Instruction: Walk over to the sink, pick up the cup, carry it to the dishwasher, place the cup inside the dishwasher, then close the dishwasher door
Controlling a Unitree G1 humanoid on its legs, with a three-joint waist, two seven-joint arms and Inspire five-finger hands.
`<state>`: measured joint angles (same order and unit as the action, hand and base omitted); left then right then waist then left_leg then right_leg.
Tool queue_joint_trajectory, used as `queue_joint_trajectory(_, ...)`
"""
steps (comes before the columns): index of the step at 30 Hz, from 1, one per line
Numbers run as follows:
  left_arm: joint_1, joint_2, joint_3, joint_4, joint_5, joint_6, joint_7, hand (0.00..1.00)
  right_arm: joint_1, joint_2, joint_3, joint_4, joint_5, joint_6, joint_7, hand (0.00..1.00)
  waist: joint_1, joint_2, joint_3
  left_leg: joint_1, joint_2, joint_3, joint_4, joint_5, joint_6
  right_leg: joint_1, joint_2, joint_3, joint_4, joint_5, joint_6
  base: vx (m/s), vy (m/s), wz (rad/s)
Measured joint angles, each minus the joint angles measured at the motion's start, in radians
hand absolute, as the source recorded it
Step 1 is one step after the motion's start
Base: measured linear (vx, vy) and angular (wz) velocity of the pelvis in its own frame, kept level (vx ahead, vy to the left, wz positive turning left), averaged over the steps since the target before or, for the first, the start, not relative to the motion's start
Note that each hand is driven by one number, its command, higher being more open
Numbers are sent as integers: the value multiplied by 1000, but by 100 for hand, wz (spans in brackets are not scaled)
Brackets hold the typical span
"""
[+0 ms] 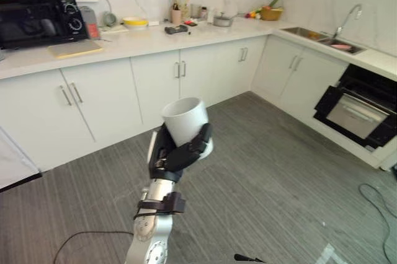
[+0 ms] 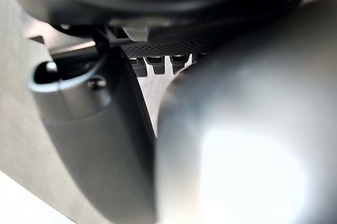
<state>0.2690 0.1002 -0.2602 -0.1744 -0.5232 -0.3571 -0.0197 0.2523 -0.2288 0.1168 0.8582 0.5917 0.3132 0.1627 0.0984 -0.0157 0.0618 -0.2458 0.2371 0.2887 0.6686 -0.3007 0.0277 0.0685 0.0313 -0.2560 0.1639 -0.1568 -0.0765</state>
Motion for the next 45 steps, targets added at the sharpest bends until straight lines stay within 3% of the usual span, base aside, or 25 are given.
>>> queue_joint_trajectory(3, 9, -5, 37, 6, -7, 1, 0, 0, -48, -5, 10, 28, -26, 5, 11, 100, 2, -16, 54, 21, -120, -16, -400, 227, -40, 58, -56, 34, -28, -11, 33, 347, 161, -13)
queue_joint_trajectory(4, 16, -7, 37, 8, -6, 2, -2, 0, -55, -8, 19, 34, -27, 8, 11, 100, 10, -10, 58, 25, -150, -62, -460, 337, -90, 81, -57, 99, -54, -19, 46, 300, 145, -17)
queue_joint_trajectory(5, 15, -12, 35, 8, -5, 2, -7, 0, -59, -10, 21, 37, -28, 8, 11, 100, 13, -4, 63, 11, -157, -94, -446, 361, -106, 92, -57, 118, -61, -25, 56, 408, 210, -7)
queue_joint_trajectory(8, 13, -43, 34, 17, -5, 2, -29, 0, -106, -34, 49, 95, -28, 10, 9, 100, 14, 7, 72, -114, -184, -159, -375, 395, -61, 138, -92, 121, -63, -70, 142, 437, 269, 0)
queue_joint_trajectory(9, -4, -42, 36, 53, -8, 3, -30, 0, -118, -23, 44, 120, -27, 3, 6, 100, 10, -16, 74, -92, -217, -125, -348, 360, 37, 154, -143, 139, -21, -98, 169, 517, 309, 0)
queue_joint_trajectory(10, -18, -40, 45, 72, -11, 16, -26, 0, -125, -30, 34, 120, -27, 1, 3, 100, 4, -13, 75, -79, -232, -101, -288, 297, 62, 156, -164, 170, 48, -96, 176, 628, 382, 5)
queue_joint_trajectory(12, -33, -38, 44, 71, -24, 19, -28, 0, -121, -28, 9, 120, -25, -10, 2, 100, -5, -14, 75, -42, -250, -86, -230, 212, 83, 159, -192, 175, 168, -97, 197, 495, 304, 8)
queue_joint_trajectory(15, -47, -22, 6, 18, -35, 30, -29, 0, -101, -11, -40, 115, -4, -52, -23, 100, -5, -35, 56, 83, -305, -78, -267, 126, 94, 51, -271, 176, 545, 27, 343, 402, 266, 0)
queue_joint_trajectory(16, -47, -4, -18, -24, -35, 33, -30, 0, -103, -7, -66, 105, 6, -69, -29, 100, -8, -37, 54, 148, -322, -77, -320, 117, 93, -26, -298, 163, 726, 92, 331, 357, 210, -17)
queue_joint_trajectory(19, -58, 12, -84, -73, 18, 12, -22, 0, -93, 1, -92, 45, 19, -107, -30, 100, -45, -16, 32, 321, -314, -82, -527, 151, 42, -208, -266, 46, 929, 15, 186, 374, 163, -4)
queue_joint_trajectory(21, -113, 34, -125, -68, 51, 12, -4, 0, -98, 21, -100, 15, 34, -128, -34, 100, -71, -15, 32, 367, -303, -85, -571, 168, 51, -298, -229, -26, 826, -54, 177, 384, 56, 9)
queue_joint_trajectory(23, -164, 37, -138, -47, 54, 51, 21, 0, -113, 47, -116, 11, 55, -135, -54, 100, -104, 0, 46, 423, -279, -86, -581, 161, 38, -316, -154, -107, 478, -73, 134, 462, -15, -3)
queue_joint_trajectory(25, -185, 34, -137, -37, 52, 67, 22, 0, -114, 57, -119, 10, 56, -132, -67, 100, -108, 18, 59, 465, -261, -81, -581, 138, 1, -311, -87, -92, 209, 4, 91, 435, -50, -7)
queue_joint_trajectory(26, -205, 34, -138, -23, 51, 69, 22, 0, -106, 73, -139, 0, 57, -122, -81, 100, -117, 20, 65, 496, -257, -80, -579, 126, -18, -311, -55, -10, -40, 125, 108, 347, -70, 11)
queue_joint_trajectory(27, -212, 33, -140, -18, 51, 69, 22, 0, -104, 77, -150, -12, 60, -118, -83, 100, -118, 16, 69, 512, -257, -82, -577, 117, -23, -322, -57, 27, -77, 152, 118, 426, -118, 20)
queue_joint_trajectory(30, -193, 32, -164, -13, 53, 61, 29, 0, -84, 80, -151, -56, 49, -104, -85, 100, -121, 8, 84, 613, -232, -76, -510, -24, -75, -331, -90, 111, -32, 214, 106, 446, -172, 20)
queue_joint_trajectory(31, -174, 23, -171, -11, 53, 55, 32, 0, -84, 71, -152, -58, 44, -86, -89, 100, -115, 20, 80, 640, -194, -61, -476, -78, -109, -347, -77, 88, 57, 307, 61, 541, -238, 14)
queue_joint_trajectory(32, -167, 23, -175, -11, 52, 55, 32, 0, -83, 70, -153, -66, 46, -80, -95, 100, -115, 26, 75, 645, -174, -54, -463, -89, -125, -361, -71, 72, 103, 318, 56, 656, -349, 6)
queue_joint_trajectory(33, -163, 19, -178, -10, 52, 54, 29, 0, -81, 70, -159, -87, 45, -70, -107, 100, -115, 40, 70, 644, -133, -40, -436, -94, -135, -394, -44, 42, 192, 245, 36, 621, -394, 4)
queue_joint_trajectory(36, -141, -7, -147, -10, 51, 54, 22, 0, -83, 84, -184, -91, 40, -56, -131, 100, -114, 59, 64, 538, -21, -60, -89, -22, -149, -378, 44, 38, 278, 110, -12, 525, -362, -34)
queue_joint_trajectory(37, -132, -22, -135, -10, 51, 53, 20, 0, -84, 82, -192, -92, 36, -53, -136, 100, -112, 78, 62, 471, 17, -89, 75, 77, -114, -344, 78, 39, 258, 88, -14, 574, -281, -79)
queue_joint_trajectory(38, -112, -42, -120, -9, 52, 48, 19, 0, -74, 74, -187, -96, 34, -51, -148, 100, -107, 99, 53, 367, 54, -129, 270, 253, -36, -286, 108, 29, 219, 70, -23, 483, -166, -75)
queue_joint_trajectory(39, -104, -52, -117, -9, 52, 45, 17, 0, -65, 74, -186, -108, 34, -54, -158, 100, -107, 103, 51, 287, 58, -161, 403, 272, -38, -255, 136, 52, 198, 59, -45, 494, -121, -80)
queue_joint_trajectory(42, -77, -51, -108, 2, 52, 43, 12, 0, -65, 76, -163, -108, 35, -91, -176, 100, -73, 94, 59, 97, 0, -178, 556, 164, -23, -96, 198, 165, 80, 57, -85, 493, -117, -106)
queue_joint_trajectory(45, -69, -41, -93, 8, 52, 36, 5, 0, -84, 84, -140, -123, 44, -161, -180, 100, -55, 73, 60, -44, -82, -135, 277, 68, -16, 29, 197, 303, -7, 61, -90, 530, -59, -116)
